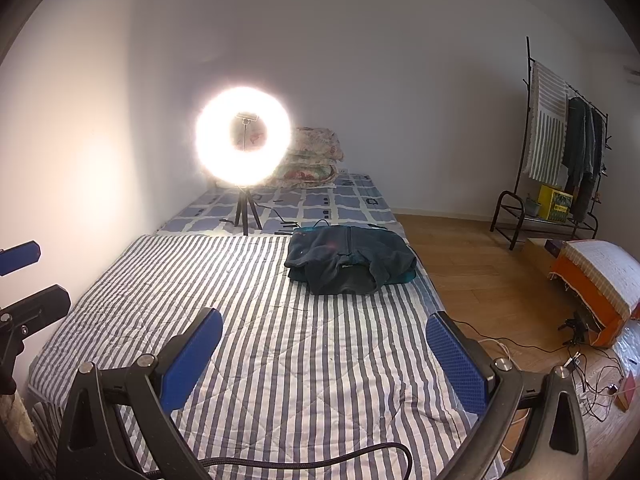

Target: Fold large clothes

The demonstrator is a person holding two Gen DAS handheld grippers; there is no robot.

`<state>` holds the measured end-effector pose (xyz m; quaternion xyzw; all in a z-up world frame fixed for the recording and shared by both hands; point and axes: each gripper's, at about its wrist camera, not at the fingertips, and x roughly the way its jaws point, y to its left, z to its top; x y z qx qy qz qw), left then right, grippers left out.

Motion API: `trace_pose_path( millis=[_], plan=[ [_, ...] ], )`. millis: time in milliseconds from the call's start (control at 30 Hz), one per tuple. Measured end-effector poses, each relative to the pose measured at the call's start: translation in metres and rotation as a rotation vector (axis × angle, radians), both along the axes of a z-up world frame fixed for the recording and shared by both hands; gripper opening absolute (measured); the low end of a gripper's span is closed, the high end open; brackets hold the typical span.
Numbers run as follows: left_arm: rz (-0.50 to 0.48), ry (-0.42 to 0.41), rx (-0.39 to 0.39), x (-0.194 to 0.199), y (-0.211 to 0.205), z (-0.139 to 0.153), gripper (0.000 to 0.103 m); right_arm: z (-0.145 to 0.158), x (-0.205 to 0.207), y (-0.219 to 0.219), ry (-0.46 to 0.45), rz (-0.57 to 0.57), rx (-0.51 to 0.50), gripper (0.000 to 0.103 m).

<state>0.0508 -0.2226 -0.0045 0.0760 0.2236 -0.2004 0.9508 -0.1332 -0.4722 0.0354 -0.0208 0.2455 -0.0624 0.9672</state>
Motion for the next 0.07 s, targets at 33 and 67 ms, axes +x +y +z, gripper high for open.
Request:
trace_pose_path(
  millis=[33, 67],
  plan=[
    [0.0, 0.0, 0.001, 0.001, 0.0007, 0.0002, 0.103, 0.0003, 0.0011, 0.0004, 0.001, -0.001, 0.0, 0.103],
    [0.002, -0.002, 0.001, 0.0016, 0.0008, 0.0, 0.103, -0.0003, 0.0016, 0.0002, 0.002, -0.001, 0.002, 0.103]
  ],
)
